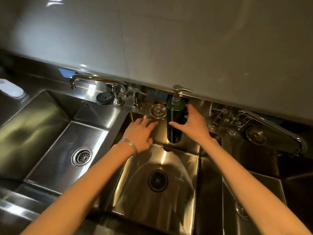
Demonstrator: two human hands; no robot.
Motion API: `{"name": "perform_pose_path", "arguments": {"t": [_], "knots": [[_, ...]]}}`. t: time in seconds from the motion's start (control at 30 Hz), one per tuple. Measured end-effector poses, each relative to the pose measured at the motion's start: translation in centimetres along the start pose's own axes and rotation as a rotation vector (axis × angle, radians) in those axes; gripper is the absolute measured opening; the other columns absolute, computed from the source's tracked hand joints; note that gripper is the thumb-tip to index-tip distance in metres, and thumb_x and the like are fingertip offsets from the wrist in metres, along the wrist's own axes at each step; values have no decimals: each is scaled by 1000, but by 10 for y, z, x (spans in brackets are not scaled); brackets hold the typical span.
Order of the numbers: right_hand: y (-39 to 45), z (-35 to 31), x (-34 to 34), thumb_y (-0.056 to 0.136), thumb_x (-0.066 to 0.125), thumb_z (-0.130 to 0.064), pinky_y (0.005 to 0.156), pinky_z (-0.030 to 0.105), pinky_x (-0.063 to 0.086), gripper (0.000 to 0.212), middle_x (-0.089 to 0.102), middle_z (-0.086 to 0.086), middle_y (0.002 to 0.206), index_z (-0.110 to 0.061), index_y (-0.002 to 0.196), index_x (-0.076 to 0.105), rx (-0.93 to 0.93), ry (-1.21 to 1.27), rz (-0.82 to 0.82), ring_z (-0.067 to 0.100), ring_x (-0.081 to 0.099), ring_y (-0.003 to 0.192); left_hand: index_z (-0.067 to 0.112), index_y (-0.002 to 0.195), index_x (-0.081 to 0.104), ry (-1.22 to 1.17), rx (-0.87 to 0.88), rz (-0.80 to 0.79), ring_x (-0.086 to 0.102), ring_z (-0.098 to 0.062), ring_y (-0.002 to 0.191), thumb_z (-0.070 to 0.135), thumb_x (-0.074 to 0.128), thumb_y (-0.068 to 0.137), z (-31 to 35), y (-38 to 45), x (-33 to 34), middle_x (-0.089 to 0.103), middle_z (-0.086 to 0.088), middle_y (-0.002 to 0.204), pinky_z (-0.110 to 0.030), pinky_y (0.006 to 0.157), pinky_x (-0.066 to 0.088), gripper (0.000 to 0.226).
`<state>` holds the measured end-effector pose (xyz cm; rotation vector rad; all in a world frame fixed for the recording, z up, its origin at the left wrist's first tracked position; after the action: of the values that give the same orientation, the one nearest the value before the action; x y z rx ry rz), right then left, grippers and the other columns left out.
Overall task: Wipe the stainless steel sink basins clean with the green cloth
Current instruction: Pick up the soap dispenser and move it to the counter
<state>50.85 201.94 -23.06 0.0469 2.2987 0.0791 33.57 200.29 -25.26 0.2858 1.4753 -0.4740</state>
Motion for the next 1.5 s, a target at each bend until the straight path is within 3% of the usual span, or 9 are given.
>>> {"name": "perform_pose_path", "arguments": {"t": [0.27,0.53,0.67,0.77,0.83,1.03,1.23,1.33,1.5], "knots": [[-47,-122,66,69,81,-22,72,7,38,65,49,-10,113,-17,122,45,9,375,-72,5,48,100,23,142,33,-83,-91,88,36,-28,130,33,50,84,-91,-124,-12,38,-5,145,-38,103,35,62],[-120,-260,167,69,81,-14,73,10,44,61,54,-3,114,-21,118,46,-47,482,-203,8,53,100,27,142,33,-111,-174,191,34,-25,132,33,56,86,-209,-277,-36,37,1,146,-39,106,33,61],[-147,-326,213,69,80,-13,97,43,48,62,56,5,122,-16,122,48,-95,511,-223,21,54,113,26,143,30,-105,-236,203,32,-23,134,39,52,89,-263,-348,-43,35,2,147,-36,106,32,60],[-164,-378,238,74,77,-14,95,35,49,58,52,-9,117,-23,118,41,-185,542,-222,12,52,109,25,141,36,-151,-263,243,38,-24,129,63,40,81,-292,-385,-51,43,1,142,-39,102,37,71],[-173,-410,252,76,75,-14,89,25,49,55,49,-15,111,-28,113,37,-252,573,-218,11,53,106,25,137,43,-198,-256,308,44,-24,124,72,30,73,-306,-400,-58,50,1,136,-42,98,40,81],[-168,-467,293,76,75,-19,89,37,54,46,52,-13,110,-33,103,41,-321,605,-276,19,58,106,18,127,55,-265,-318,521,50,-27,119,59,53,75,-350,-432,-76,58,-3,127,-46,95,39,66],[-135,-512,346,71,78,-5,90,25,52,56,56,-9,113,-24,112,44,-413,557,-495,13,60,105,24,133,46,-321,-385,385,38,-19,127,76,29,61,-425,-422,-62,48,4,137,-44,102,33,90],[-102,-536,371,69,79,0,93,29,51,63,56,-4,116,-28,113,43,-437,549,-584,16,60,107,25,135,43,-316,-379,367,36,-18,128,78,28,59,-471,-413,-70,45,5,139,-45,104,32,94],[-45,-571,403,66,79,3,86,27,54,65,58,-2,113,-28,110,43,-397,639,-490,17,62,102,20,133,46,-268,-371,409,42,-23,126,74,42,65,-538,-395,-100,49,0,137,-43,102,33,87]]}}
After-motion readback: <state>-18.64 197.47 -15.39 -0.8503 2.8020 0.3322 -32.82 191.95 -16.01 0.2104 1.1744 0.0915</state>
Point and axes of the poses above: each hand's wrist, its own y-axis towards the middle knuckle, its own x-axis out of the palm, z = x × y, the point moved 8 cm from there along y, towards the middle knuckle
